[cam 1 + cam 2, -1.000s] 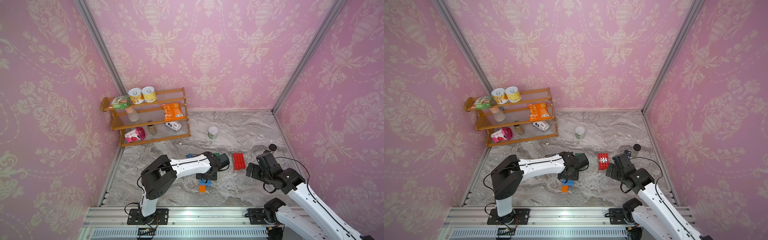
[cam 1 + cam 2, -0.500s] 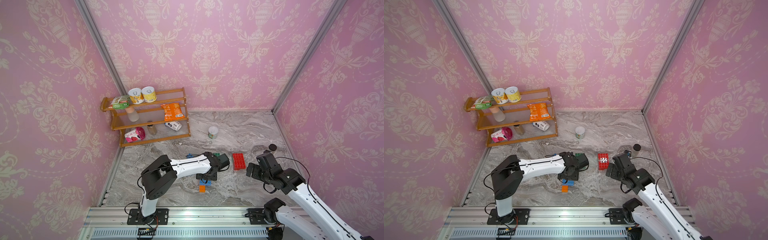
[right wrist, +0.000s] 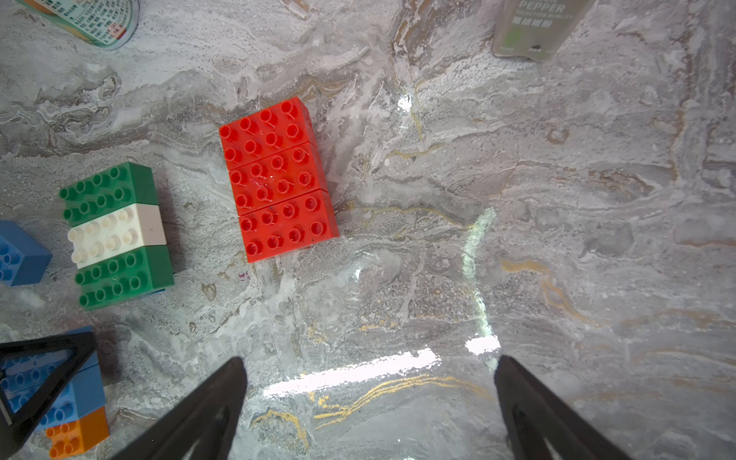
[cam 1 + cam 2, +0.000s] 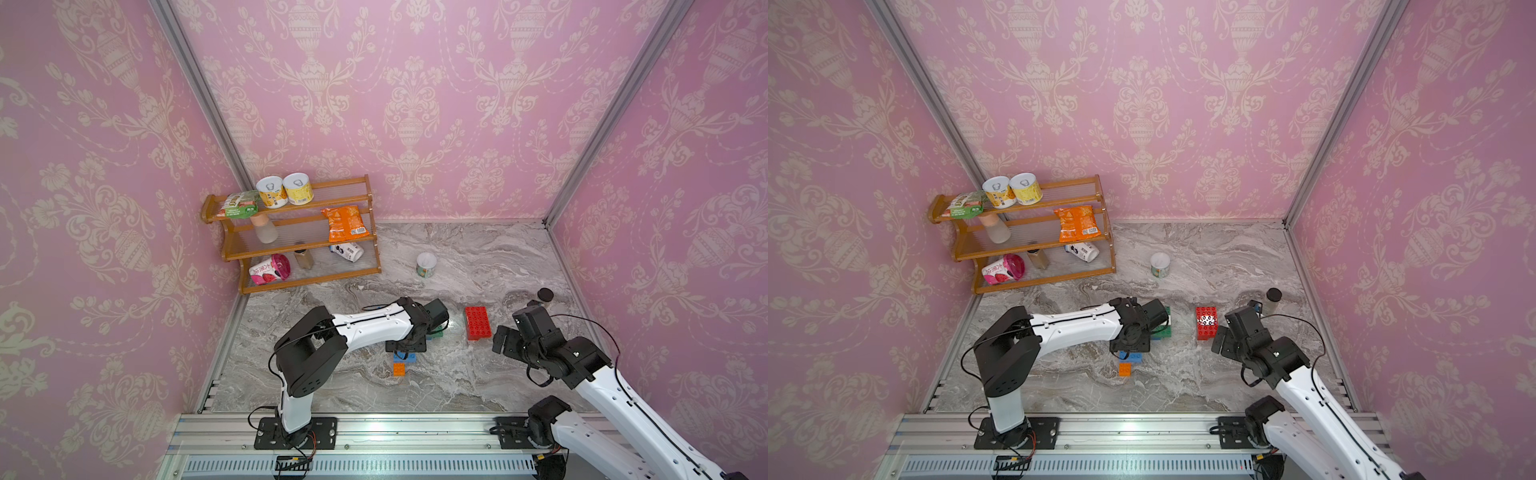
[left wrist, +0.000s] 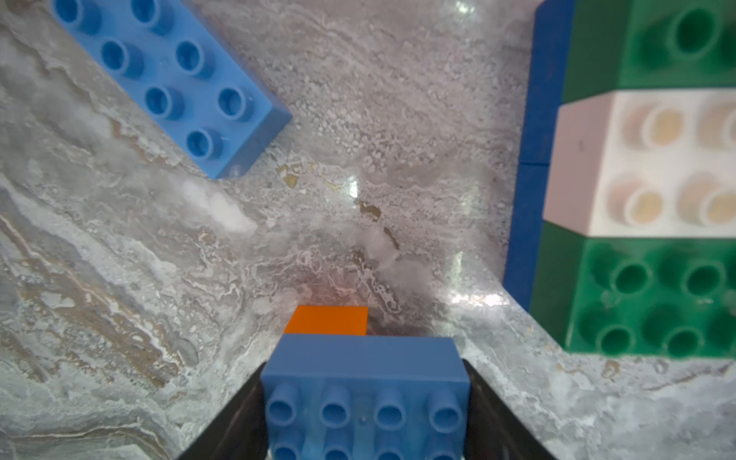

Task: Assemble a rectangle with lego
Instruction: Assemble the lego brick with the lego brick.

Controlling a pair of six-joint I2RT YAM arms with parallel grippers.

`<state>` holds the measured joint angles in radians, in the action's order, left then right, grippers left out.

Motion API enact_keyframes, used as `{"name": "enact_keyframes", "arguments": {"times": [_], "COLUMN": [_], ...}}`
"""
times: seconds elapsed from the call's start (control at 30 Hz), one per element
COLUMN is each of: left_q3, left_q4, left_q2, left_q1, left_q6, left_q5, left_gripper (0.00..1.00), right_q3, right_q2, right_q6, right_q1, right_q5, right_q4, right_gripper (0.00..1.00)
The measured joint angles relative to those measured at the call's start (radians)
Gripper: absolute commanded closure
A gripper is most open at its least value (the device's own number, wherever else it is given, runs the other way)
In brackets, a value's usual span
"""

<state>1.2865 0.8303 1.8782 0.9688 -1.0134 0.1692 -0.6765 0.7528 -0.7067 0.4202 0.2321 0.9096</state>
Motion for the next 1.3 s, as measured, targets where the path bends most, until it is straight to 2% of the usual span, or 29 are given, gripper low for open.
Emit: {"name": "enact_keyframes", "arguments": {"times": [0.13, 0.27, 0.4, 0.6, 0.73, 0.83, 1.07, 1.3], "left_q3": [0.0, -0.002, -0.015, -0.016, -0.016, -0.016, -0.016, 0.002], "left_q4": [-0.003, -0.003, -0.014, 0.0, 0.023, 0.035, 0.043, 0.059], "left_q2": [0.0, -0.001, -0.013, -0.014, -0.016, -0.024, -0.071, -0.082], "left_q1": [-0.019, -0.023, -0.023, -0.026, -0.031, -0.032, -0.032, -0.063], "left_q6": [0.011, 0.011, 0.011, 0.011, 0.013, 0.018, 0.021, 0.054], "left_q5": [0.014, 0.021, 0.023, 0.043, 0.053, 0.058, 0.061, 0.115], "left_gripper": [0.89, 0.77, 0.57, 0.36, 0.15, 0.03, 0.01, 0.01], "right_q3": [0.0, 0.0, 0.0, 0.0, 0.0, 0.0, 0.0, 0.0], "right_q2": [0.0, 0.0, 0.0, 0.0, 0.0, 0.0, 0.0, 0.0], "right_q6": [0.0, 0.0, 0.0, 0.0, 0.0, 0.0, 0.0, 0.0], "right_q1": [0.0, 0.0, 0.0, -0.001, -0.002, -0.002, -0.002, -0.002], "right_q5": [0.0, 0.0, 0.0, 0.0, 0.0, 0.0, 0.0, 0.0], "right_q4": [0.0, 0.0, 0.0, 0.0, 0.0, 0.0, 0.0, -0.001], "right_gripper": [0.0, 0.0, 0.0, 0.0, 0.0, 0.0, 0.0, 0.0]}}
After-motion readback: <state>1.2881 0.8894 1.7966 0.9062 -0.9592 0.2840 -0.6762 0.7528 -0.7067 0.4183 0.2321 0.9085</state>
